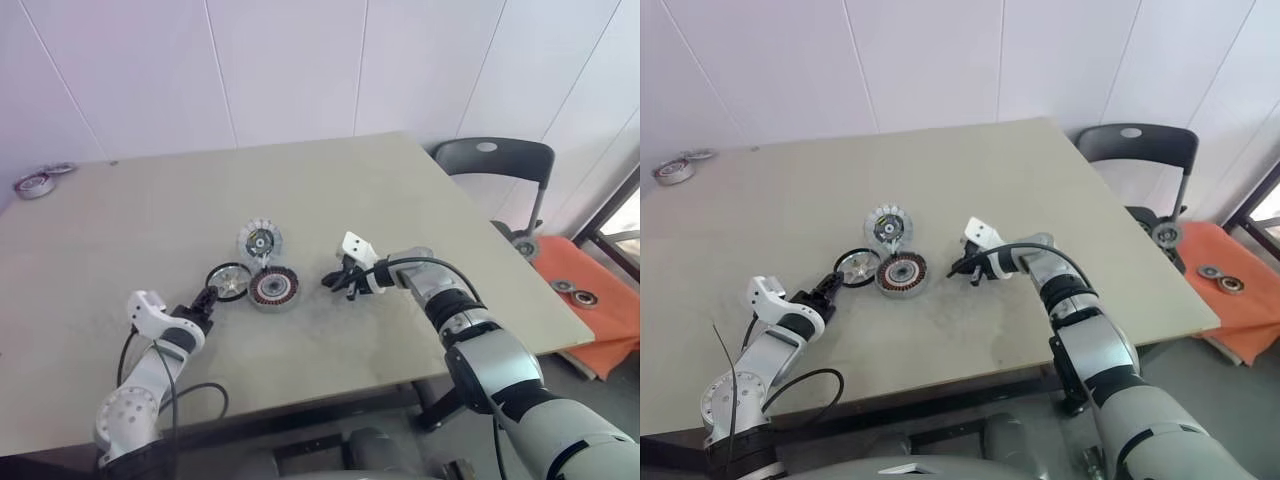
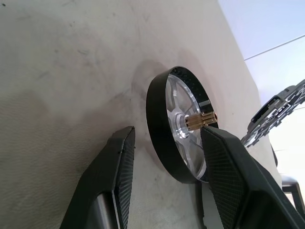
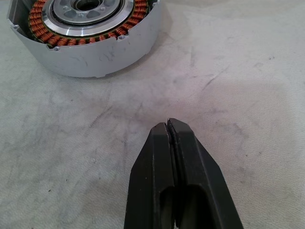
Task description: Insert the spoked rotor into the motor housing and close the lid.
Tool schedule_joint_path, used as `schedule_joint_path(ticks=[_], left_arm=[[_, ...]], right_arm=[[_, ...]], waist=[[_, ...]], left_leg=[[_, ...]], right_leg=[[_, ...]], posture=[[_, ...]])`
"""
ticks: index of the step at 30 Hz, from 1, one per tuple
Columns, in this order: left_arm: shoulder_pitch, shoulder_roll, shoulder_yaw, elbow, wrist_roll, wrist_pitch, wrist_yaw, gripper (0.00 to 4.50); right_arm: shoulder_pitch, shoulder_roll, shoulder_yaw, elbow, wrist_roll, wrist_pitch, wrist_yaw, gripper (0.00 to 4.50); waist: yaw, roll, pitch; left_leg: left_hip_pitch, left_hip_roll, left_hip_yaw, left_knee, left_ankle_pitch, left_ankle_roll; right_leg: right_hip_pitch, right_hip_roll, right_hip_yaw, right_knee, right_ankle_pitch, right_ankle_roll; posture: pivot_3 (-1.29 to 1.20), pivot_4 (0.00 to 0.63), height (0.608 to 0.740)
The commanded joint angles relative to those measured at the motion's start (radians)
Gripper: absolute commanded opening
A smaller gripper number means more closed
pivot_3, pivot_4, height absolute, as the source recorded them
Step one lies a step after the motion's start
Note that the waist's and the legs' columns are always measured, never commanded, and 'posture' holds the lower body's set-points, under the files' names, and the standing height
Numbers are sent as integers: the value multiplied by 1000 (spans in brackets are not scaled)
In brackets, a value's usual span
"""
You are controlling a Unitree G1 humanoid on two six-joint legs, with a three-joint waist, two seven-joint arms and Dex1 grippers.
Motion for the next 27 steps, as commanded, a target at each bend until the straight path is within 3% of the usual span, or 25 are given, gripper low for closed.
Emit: schedule_joint_path(ticks=[1,12,15,20,27], left_arm=[[-34,-5,-22,38,19,-23,1,2312],[-56,6,-44,73,44,-26,-13,2312],[-54,8,-49,69,51,-28,-15,1758],[-51,6,-48,63,56,-31,-18,156],[-52,5,-52,48,50,-27,-28,5]], right_arm=[[-6,-4,-4,-21,-1,-14,-4,0],[-8,-7,-5,-18,-2,-19,-12,0],[-9,-6,-5,-17,-2,-20,-14,0],[-12,-4,-5,-13,-2,-23,-16,0],[-16,-1,-4,-7,-4,-26,-16,0]], waist=[[1,0,0],[2,0,0],[2,0,0],[2,0,0],[1,1,0]], left_leg=[[0,0,0,0,0,0],[0,0,0,0,0,0],[0,0,0,0,0,0],[-1,0,0,-1,0,0],[-1,0,0,-1,0,0]], right_leg=[[0,0,0,0,0,0],[1,0,0,0,0,0],[1,0,0,-1,0,0],[0,0,0,-2,0,0],[0,0,0,-2,0,0]], posture=[[0,0,740],[0,0,740],[0,0,740],[0,0,740],[0,0,740]])
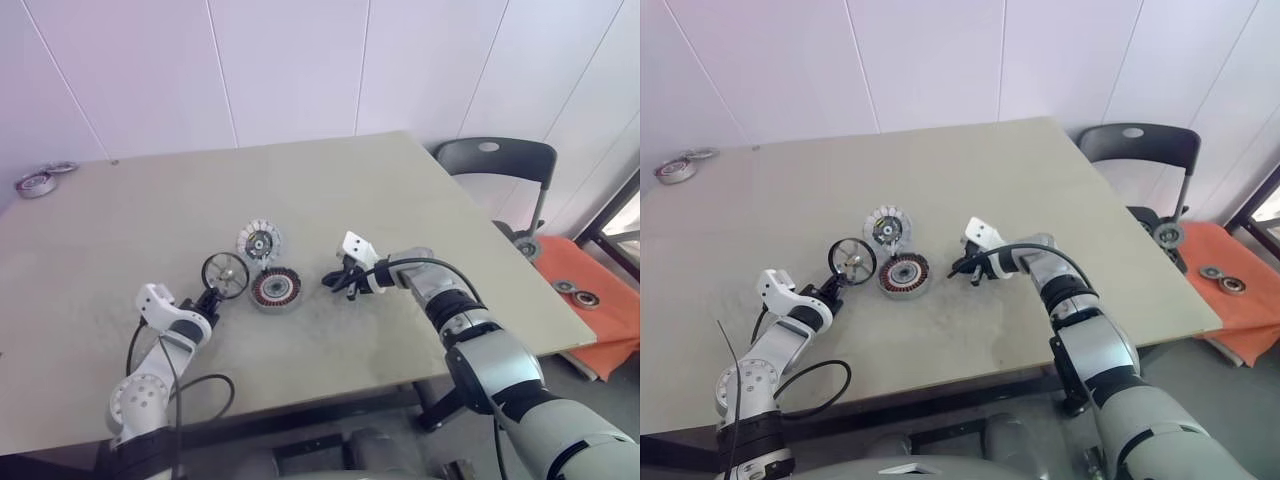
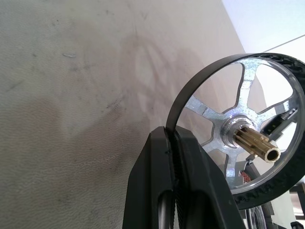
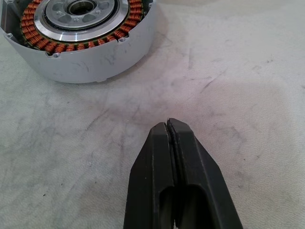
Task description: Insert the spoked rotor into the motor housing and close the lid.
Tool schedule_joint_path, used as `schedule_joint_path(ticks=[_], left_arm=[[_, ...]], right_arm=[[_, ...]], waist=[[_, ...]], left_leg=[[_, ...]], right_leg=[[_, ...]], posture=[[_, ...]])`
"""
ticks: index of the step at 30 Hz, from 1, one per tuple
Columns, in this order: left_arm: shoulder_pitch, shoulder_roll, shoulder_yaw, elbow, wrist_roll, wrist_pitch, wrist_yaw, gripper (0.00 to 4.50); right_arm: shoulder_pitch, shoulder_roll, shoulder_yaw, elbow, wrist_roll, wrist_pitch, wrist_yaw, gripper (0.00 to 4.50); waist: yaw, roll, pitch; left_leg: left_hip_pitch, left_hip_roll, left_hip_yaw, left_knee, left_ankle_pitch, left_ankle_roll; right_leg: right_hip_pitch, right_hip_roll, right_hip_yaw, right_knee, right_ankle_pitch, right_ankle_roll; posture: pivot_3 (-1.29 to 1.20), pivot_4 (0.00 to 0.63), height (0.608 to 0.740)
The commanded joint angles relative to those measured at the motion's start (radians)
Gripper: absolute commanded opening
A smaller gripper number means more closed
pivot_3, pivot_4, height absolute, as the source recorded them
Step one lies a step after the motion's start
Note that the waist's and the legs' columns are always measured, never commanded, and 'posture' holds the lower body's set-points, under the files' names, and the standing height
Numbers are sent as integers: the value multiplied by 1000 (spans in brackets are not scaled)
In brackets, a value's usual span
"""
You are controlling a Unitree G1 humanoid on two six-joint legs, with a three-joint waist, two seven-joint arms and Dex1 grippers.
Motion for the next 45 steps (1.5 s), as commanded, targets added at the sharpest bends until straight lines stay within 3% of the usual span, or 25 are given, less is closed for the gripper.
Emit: schedule_joint_path(ticks=[1,10,17,22,27,30,34,45], left_arm=[[-5,1,-13,-14,-6,3,-7,5],[7,24,-24,-21,53,-22,-19,5],[85,162,-145,-169,318,-185,-169,5],[121,210,-177,-227,451,-292,-230,5],[126,302,-281,-256,718,-401,-235,5],[126,435,-418,-222,1041,-533,-209,5],[83,533,-513,-152,1307,-678,-156,5],[-102,594,-753,3,1788,-899,-123,5]], right_arm=[[-19,0,-3,-7,-5,-14,-9,0],[-19,2,-2,-4,-7,-16,-12,0],[-16,2,-3,-1,-10,-20,-17,0],[-14,6,-3,1,-12,-22,-20,0],[-13,10,-2,4,-13,-24,-22,0],[-13,13,-4,4,-12,-23,-26,0],[-9,16,-4,3,-12,-24,-29,0],[4,10,-10,-1,-11,-21,-40,0]], waist=[[0,0,0],[-1,0,0],[-2,0,0],[-2,0,1],[-2,0,1],[-3,0,1],[-3,1,1],[-1,2,1]], left_leg=[[0,0,0,0,0,0],[0,0,0,-1,0,0],[-1,0,0,-3,0,0],[-1,0,1,-5,0,0],[-1,0,1,-8,0,0],[0,0,1,-11,1,-1],[1,0,3,-13,1,-1],[0,0,3,-14,1,-1]], right_leg=[[0,0,0,0,0,0],[0,0,0,0,0,0],[-3,0,0,0,0,0],[-5,0,1,0,0,0],[-6,0,2,-1,0,0],[-6,0,2,-1,0,0],[-7,0,4,-2,0,0],[-8,0,4,-1,2,3]], posture=[[0,0,740],[0,0,740],[0,0,740],[0,0,740],[0,0,740],[0,0,740],[0,0,740],[0,0,740]])
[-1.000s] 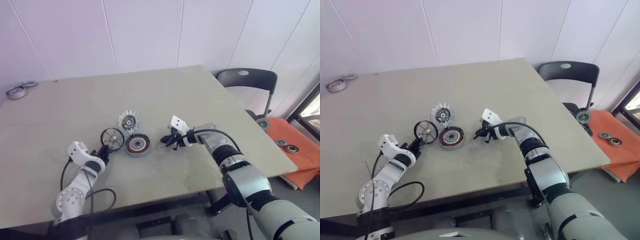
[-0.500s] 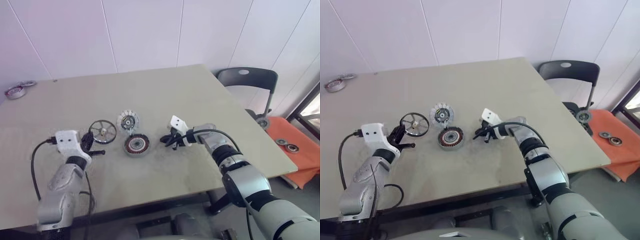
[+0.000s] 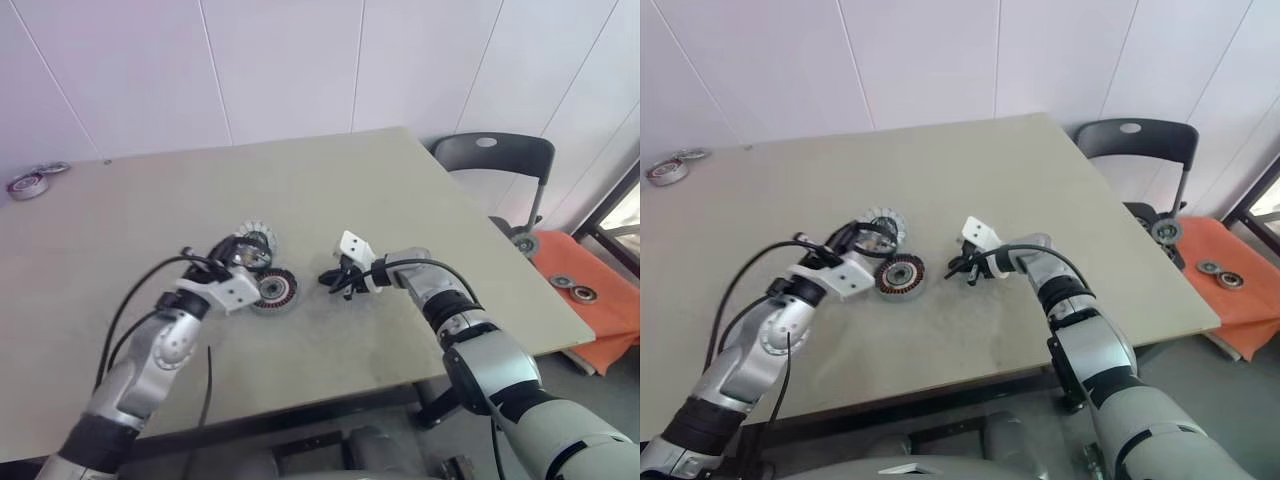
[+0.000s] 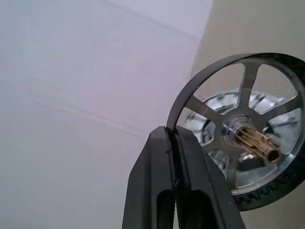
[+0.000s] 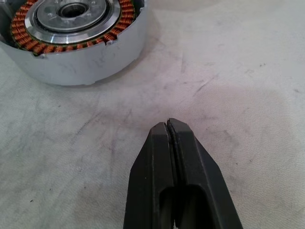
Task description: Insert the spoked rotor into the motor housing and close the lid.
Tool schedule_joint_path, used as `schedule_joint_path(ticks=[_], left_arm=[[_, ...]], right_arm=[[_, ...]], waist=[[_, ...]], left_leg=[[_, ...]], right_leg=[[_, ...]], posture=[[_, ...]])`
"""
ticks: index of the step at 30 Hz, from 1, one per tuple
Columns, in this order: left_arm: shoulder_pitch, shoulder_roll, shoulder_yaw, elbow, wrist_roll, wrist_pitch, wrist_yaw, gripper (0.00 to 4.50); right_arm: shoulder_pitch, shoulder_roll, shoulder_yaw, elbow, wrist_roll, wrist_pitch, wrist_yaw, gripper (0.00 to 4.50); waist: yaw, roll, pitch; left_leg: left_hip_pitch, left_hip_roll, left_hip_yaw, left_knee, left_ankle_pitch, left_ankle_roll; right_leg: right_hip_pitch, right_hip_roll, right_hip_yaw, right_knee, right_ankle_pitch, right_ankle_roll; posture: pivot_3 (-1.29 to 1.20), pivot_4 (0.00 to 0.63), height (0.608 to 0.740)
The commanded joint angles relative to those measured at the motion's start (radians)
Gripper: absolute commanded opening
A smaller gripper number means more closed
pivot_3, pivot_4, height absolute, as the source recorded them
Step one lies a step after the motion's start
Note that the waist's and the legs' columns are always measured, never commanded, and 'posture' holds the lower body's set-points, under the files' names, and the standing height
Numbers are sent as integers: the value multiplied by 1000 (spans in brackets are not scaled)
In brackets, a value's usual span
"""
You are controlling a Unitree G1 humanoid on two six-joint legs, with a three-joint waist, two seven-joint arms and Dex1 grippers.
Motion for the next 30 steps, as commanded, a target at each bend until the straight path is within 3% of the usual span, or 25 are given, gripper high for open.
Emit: schedule_joint_path(ticks=[1,12,17,23,30], left_arm=[[-75,23,-42,7,146,-53,18,5],[-74,34,14,35,224,-77,80,5],[-71,38,60,25,269,-106,218,5],[-112,55,55,34,316,-239,389,5],[-150,57,60,87,321,-350,495,5]], right_arm=[[3,-6,-6,-4,-4,7,-23,0],[-7,-11,-25,-29,33,34,29,0],[-93,-28,-131,-81,187,230,216,0],[-112,-43,-163,-217,289,440,340,0],[-200,-28,-242,-184,377,639,250,0]], waist=[[1,0,0],[1,0,0],[5,2,1],[17,2,2],[26,2,2]], left_leg=[[0,0,0,0,0,0],[0,0,0,0,0,0],[-2,0,0,0,0,0],[-2,0,-1,-2,0,0],[-2,0,0,-1,0,0]], right_leg=[[0,0,0,0,0,0],[0,0,0,1,0,1],[-2,0,0,1,1,1],[-2,0,-1,1,1,1],[-3,0,-1,2,1,0]], posture=[[0,0,740],[0,0,740],[0,0,740],[0,0,740],[0,0,740]])
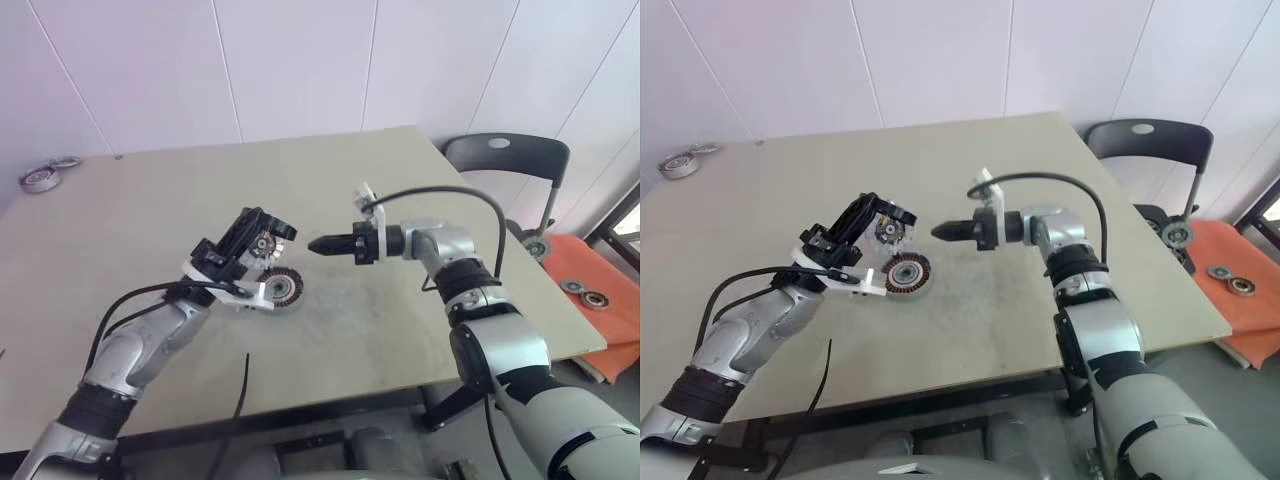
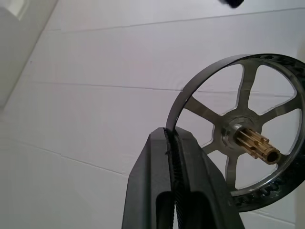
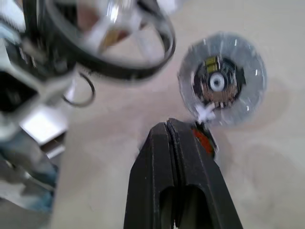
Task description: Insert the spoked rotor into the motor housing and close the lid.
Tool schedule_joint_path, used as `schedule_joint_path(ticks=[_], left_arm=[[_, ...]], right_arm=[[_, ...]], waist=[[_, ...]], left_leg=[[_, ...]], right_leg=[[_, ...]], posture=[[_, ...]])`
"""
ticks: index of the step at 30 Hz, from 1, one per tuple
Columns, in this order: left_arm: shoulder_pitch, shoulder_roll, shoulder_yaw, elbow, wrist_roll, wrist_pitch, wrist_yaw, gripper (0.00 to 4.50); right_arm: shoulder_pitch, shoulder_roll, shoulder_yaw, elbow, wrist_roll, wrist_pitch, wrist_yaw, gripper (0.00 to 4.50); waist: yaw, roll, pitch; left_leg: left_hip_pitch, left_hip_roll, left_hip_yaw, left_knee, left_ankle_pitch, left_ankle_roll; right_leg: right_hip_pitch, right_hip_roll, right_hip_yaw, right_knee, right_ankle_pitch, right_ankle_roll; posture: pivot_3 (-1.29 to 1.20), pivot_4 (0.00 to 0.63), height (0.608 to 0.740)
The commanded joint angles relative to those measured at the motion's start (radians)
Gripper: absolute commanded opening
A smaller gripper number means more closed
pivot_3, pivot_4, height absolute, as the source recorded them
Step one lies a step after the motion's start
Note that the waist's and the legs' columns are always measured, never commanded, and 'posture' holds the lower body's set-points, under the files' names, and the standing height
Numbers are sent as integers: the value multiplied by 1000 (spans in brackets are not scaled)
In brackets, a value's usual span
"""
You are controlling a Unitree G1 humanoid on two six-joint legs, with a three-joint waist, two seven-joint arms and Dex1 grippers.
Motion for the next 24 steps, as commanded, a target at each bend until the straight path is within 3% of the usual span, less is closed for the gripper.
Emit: schedule_joint_path(ticks=[1,10,18,21,24], left_arm=[[-41,4,30,5,9,-45,77,5],[-60,43,25,57,85,-88,180,5],[-84,74,25,77,103,-95,216,5],[-95,77,22,76,111,-101,224,0],[-103,82,20,82,118,-110,228,0]], right_arm=[[-68,8,-67,27,55,59,-75,0],[-88,-25,-137,166,96,186,-122,0],[-61,-25,-102,148,41,56,-157,0],[-53,-36,-99,151,35,54,-152,559],[-59,-58,-81,130,49,151,-58,1548]], waist=[[0,0,0],[0,0,0],[-3,0,0],[-1,0,0],[0,0,0]], left_leg=[[0,0,0,0,0,0],[-1,0,0,0,0,0],[-2,0,0,-1,0,0],[-3,0,0,-1,0,0],[-4,0,0,0,0,0]], right_leg=[[0,0,0,0,0,0],[-1,0,0,0,1,-2],[-2,0,0,1,0,0],[-3,0,0,1,1,-1],[-3,0,0,1,1,-2]], posture=[[0,0,740],[0,0,740],[0,0,740],[0,0,740],[0,0,740]])
